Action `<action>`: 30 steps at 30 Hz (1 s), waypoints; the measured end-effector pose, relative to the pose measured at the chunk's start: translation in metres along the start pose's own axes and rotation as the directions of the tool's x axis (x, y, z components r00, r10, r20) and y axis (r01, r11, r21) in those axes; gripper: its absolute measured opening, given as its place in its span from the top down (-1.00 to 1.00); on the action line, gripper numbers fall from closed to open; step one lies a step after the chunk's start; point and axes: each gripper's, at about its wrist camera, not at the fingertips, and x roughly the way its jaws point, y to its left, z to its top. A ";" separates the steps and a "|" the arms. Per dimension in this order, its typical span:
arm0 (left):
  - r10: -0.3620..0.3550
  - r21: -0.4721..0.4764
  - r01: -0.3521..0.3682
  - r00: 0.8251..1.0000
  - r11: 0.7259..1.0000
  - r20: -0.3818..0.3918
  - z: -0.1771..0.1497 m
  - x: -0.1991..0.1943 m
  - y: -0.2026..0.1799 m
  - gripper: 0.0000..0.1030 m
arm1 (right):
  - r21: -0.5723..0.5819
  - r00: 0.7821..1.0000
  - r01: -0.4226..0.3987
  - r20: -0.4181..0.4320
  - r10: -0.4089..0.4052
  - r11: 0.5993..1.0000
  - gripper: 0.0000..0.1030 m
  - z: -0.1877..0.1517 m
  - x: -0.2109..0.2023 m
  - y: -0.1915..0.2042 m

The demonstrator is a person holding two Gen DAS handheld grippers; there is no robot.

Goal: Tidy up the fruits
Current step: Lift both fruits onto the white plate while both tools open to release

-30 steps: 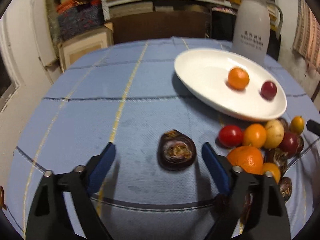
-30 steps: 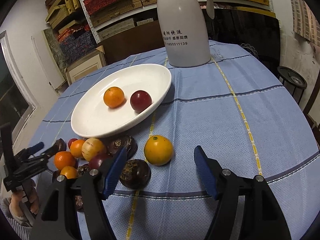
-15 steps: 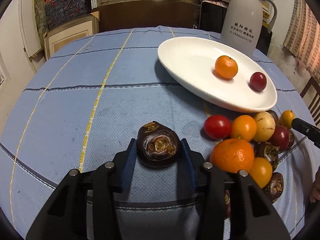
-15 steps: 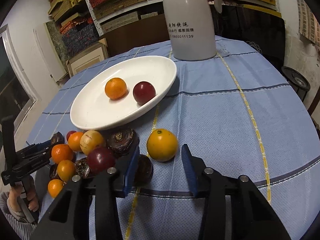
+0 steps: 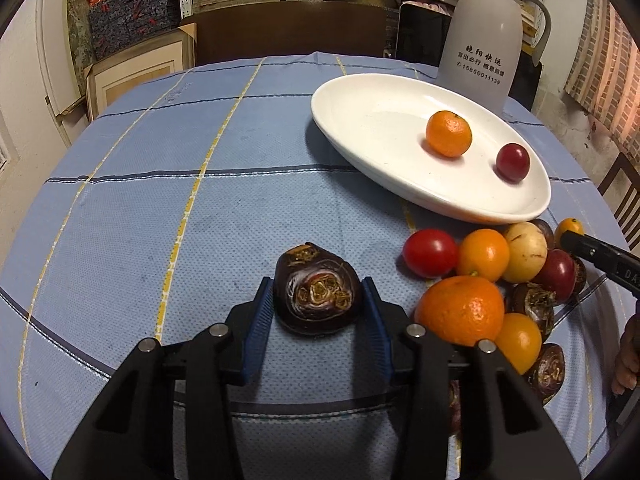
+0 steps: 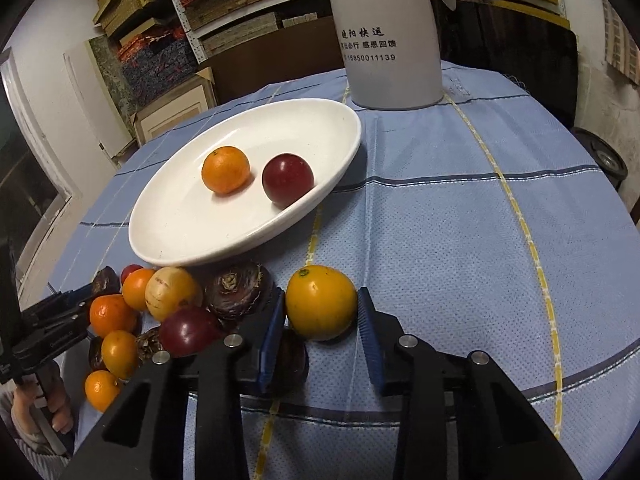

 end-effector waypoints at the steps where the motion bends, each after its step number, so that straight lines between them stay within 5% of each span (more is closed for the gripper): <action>1: -0.003 0.002 0.003 1.000 1.000 0.003 -0.001 -0.001 -0.001 0.17 | 0.007 1.000 -0.006 0.000 0.006 1.000 0.29 -0.001 -0.001 -0.001; 8: 0.022 0.007 -0.023 0.992 1.000 0.122 0.004 -0.040 -0.008 0.17 | 0.034 0.995 0.001 0.097 -0.004 0.999 0.29 -0.001 -0.028 -0.007; 15: 0.001 0.051 -0.010 0.984 0.999 0.177 0.051 -0.053 -0.042 0.17 | -0.009 0.989 -0.048 0.141 0.049 0.999 0.29 0.031 -0.043 0.022; 24: -0.016 0.037 0.011 0.992 0.999 0.125 0.100 0.003 -0.061 0.17 | -0.075 0.993 -0.052 0.098 0.059 0.996 0.29 0.063 0.001 0.058; 30: -0.032 0.030 0.030 0.998 0.999 0.058 0.099 0.042 -0.061 0.16 | -0.113 0.998 -0.021 0.059 0.028 0.993 0.26 0.059 0.024 0.060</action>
